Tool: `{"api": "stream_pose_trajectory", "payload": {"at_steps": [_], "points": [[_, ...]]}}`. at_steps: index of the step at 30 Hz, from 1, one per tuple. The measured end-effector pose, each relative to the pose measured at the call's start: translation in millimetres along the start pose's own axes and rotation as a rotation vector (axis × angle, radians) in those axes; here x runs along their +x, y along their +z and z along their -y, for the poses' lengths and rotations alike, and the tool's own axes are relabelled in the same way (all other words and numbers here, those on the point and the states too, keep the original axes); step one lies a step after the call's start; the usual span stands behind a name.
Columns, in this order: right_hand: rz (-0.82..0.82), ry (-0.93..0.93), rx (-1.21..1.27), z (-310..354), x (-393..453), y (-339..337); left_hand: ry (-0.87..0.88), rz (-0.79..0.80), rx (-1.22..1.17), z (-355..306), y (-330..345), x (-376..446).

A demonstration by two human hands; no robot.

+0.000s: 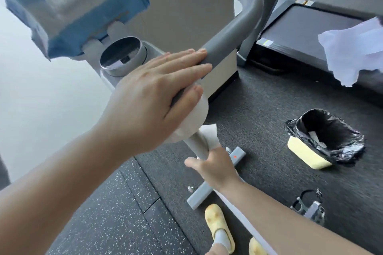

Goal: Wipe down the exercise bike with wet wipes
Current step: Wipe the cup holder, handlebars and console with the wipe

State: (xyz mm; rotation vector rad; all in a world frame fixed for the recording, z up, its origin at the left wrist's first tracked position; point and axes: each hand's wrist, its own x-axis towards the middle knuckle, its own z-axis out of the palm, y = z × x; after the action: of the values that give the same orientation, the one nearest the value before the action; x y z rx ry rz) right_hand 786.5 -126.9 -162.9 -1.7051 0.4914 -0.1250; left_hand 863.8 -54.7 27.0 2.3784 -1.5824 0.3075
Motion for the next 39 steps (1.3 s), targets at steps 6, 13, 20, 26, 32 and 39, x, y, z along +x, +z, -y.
{"api": "stream_pose_trajectory", "payload": {"at_steps": [6, 13, 20, 26, 32, 39], "points": [[-0.136, -0.19, 0.038, 34, -15, 21, 0.025, -0.06, 0.126, -2, 3, -8], [0.008, -0.011, 0.025, 56, -26, -5, -0.236, -0.036, 0.173, -9, -4, -54], [-0.374, -0.042, 0.397, 96, -64, -50, -0.52, -0.029, 0.323, -4, -15, -121], [-0.274, -0.752, -0.387, 161, -44, -47, -0.561, -0.039, 0.356, -1, -23, -149], [-0.067, -0.929, -1.051, 147, -45, -31, -0.573, -0.122, 0.308, 2, -23, -161], [-0.232, -0.692, -1.226, 170, -38, -5, -0.533, -0.175, 0.244, 6, -21, -161]]}}
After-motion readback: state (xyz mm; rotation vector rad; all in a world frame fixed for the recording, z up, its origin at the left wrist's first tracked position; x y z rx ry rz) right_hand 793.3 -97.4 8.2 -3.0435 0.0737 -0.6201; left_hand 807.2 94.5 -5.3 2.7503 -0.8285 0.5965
